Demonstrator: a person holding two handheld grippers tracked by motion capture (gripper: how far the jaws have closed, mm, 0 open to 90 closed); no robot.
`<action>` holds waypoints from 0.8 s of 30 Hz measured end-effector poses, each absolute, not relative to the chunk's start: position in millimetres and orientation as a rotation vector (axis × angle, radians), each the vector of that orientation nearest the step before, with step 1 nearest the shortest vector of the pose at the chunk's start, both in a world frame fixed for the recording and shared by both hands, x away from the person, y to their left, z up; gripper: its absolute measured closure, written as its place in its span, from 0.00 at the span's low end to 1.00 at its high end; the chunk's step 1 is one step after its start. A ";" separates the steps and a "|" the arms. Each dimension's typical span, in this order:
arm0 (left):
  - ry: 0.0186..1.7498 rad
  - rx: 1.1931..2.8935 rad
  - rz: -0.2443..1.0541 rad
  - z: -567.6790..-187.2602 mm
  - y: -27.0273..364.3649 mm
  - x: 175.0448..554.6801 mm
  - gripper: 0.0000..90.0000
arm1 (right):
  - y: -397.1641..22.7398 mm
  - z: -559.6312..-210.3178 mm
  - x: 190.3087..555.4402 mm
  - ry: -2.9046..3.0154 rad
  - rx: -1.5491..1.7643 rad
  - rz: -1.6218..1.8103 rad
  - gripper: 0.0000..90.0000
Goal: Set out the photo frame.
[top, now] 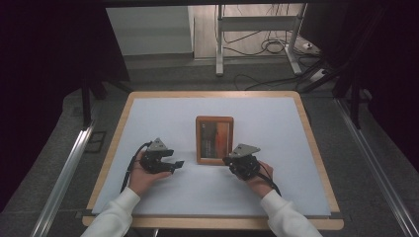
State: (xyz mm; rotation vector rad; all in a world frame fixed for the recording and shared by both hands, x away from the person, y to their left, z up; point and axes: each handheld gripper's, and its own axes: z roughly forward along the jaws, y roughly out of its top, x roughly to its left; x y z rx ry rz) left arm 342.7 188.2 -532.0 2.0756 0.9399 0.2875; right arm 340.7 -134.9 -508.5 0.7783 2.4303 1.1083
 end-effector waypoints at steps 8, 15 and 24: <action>0.938 2.063 0.303 -529.0 190.7 337.2 0.37 | -151.5 -493.4 330.3 2.374 0.821 1.162 0.88; 0.925 2.075 0.316 -528.1 189.0 335.4 0.36 | -190.8 -492.3 320.6 2.305 0.942 1.202 0.45; 0.932 2.075 0.328 -527.0 189.8 333.9 0.36 | -256.8 -509.1 308.7 2.214 1.091 1.109 0.32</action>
